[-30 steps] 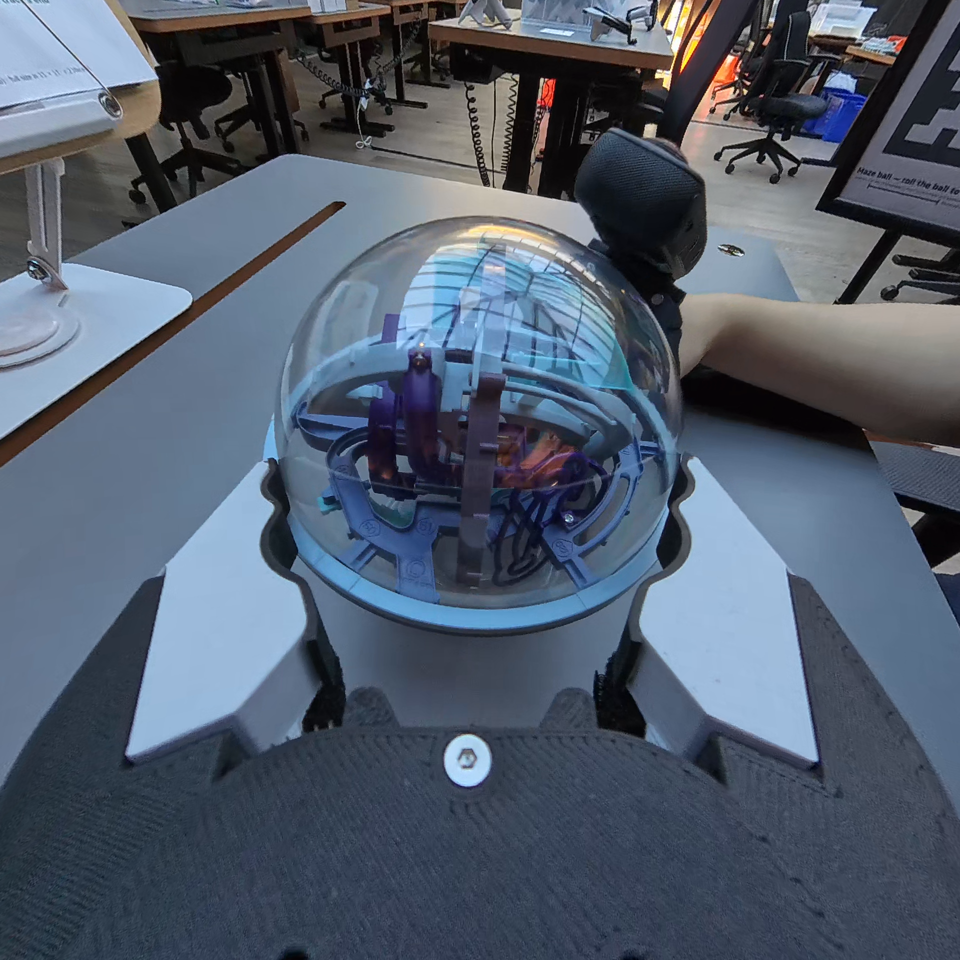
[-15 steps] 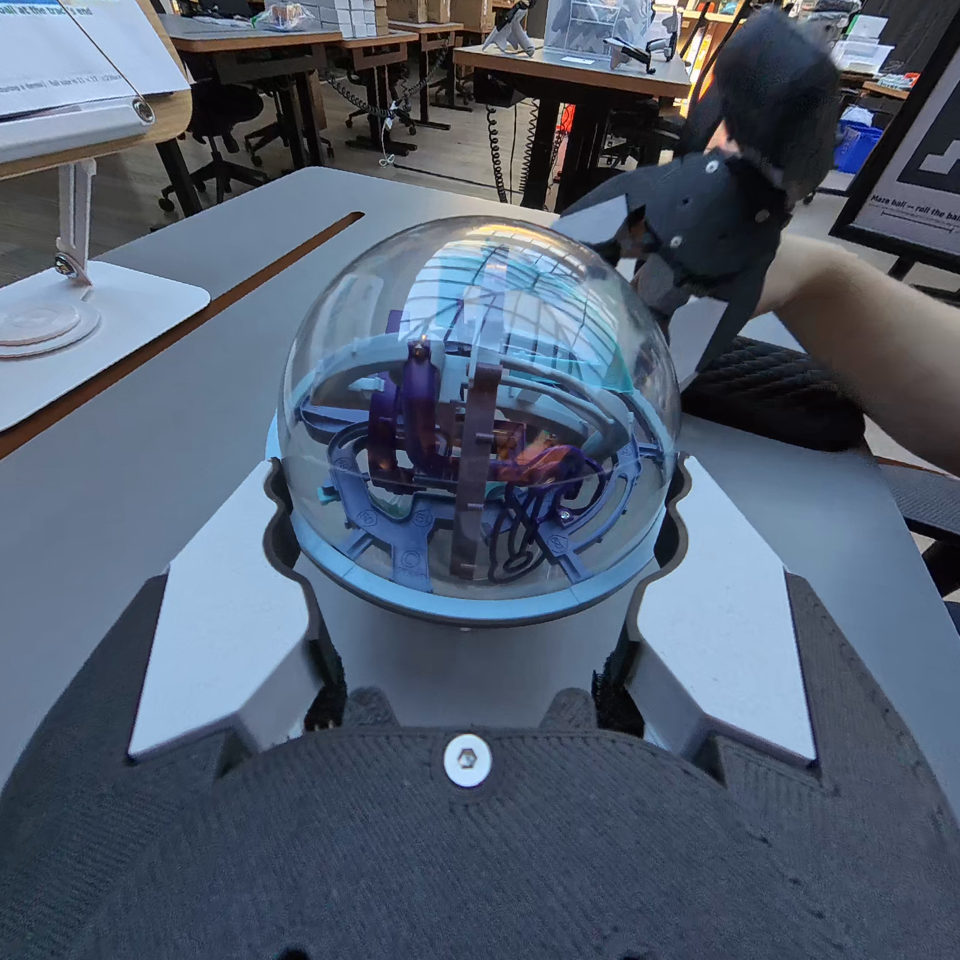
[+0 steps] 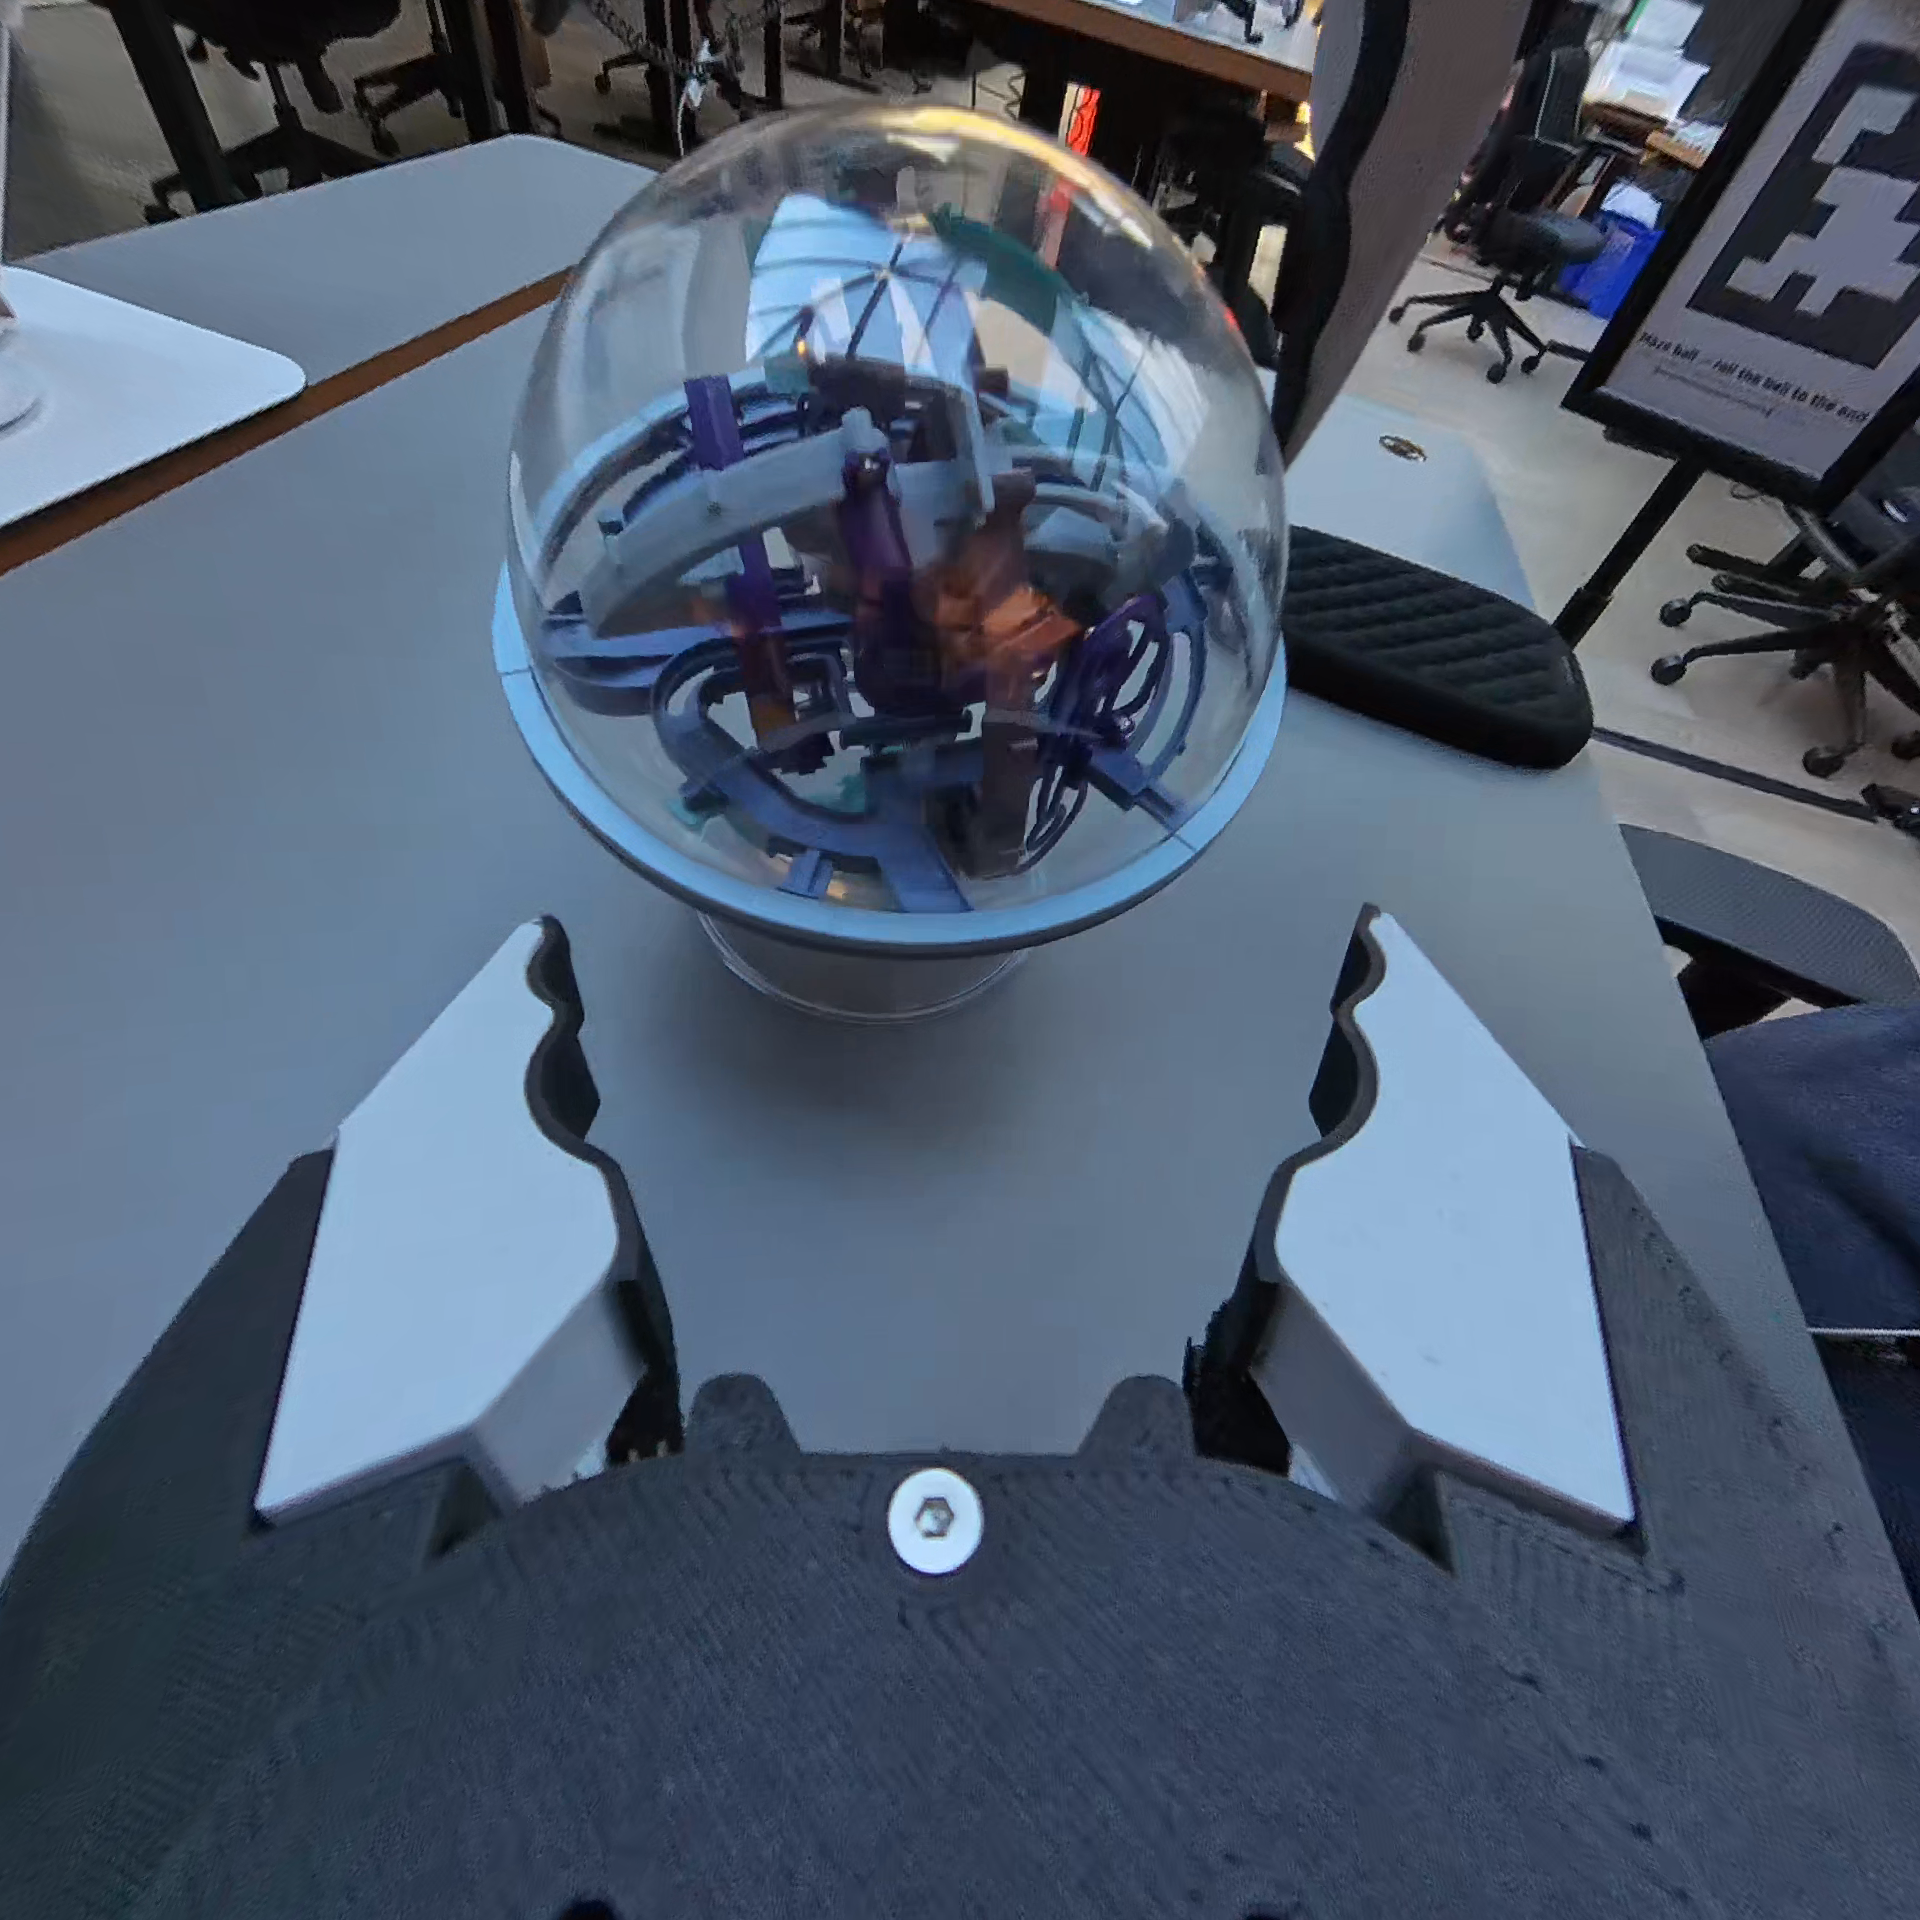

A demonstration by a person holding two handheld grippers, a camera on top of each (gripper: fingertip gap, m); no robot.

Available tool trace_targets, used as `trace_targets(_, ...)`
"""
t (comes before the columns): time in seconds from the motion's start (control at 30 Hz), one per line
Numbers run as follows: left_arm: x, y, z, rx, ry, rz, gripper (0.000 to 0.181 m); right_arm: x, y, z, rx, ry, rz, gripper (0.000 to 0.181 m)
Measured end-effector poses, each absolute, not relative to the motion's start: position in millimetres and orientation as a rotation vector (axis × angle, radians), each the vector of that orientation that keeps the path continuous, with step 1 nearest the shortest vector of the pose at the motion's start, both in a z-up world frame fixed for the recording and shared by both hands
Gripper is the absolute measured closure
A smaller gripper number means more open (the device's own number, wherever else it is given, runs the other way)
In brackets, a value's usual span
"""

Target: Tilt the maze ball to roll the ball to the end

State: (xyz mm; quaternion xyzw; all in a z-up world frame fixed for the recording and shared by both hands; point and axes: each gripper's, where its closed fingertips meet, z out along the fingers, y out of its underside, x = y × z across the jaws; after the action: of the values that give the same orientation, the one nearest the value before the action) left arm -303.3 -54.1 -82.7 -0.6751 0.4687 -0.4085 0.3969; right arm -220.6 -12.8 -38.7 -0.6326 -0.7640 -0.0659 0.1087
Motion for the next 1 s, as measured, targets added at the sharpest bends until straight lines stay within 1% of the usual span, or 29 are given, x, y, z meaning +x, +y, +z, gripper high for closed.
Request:
trace_targets(0.13,-301,-50,-102,-1.789,1.200,-1.012,0.042,-213,-12,-55,-1.976,-2.386,-0.249,0.028)
trace_targets(0.2,-296,-53,-114,-1.822,1.234,-1.012,0.045,-211,-16,-61,-1.977,-2.425,-0.241,0.031)
trace_targets(0.27,-289,-54,-119,-1.816,1.241,-1.016,0.050,-209,-17,-67,-1.986,-2.426,-0.236,0.028)
trace_targets(0.37,-281,-51,-110,-1.764,1.189,-1.031,0.056,-212,-18,-68,-1.992,-2.386,-0.182,0.027)
trace_targets(0.7,-275,-44,-95,-1.651,1.149,-0.945,0.059,-208,-18,-70,-1.986,-2.305,-0.187,0.027)
trace_targets(0.8,-275,-43,-96,-1.652,1.143,-0.949,0.059,-207,-16,-65,-1.985,-2.301,-0.195,0.028)
trace_targets(1.0,-276,-42,-101,-1.676,1.138,-0.957,0.063,-230,-6,-33,-1.838,-2.299,-0.175,0.028)
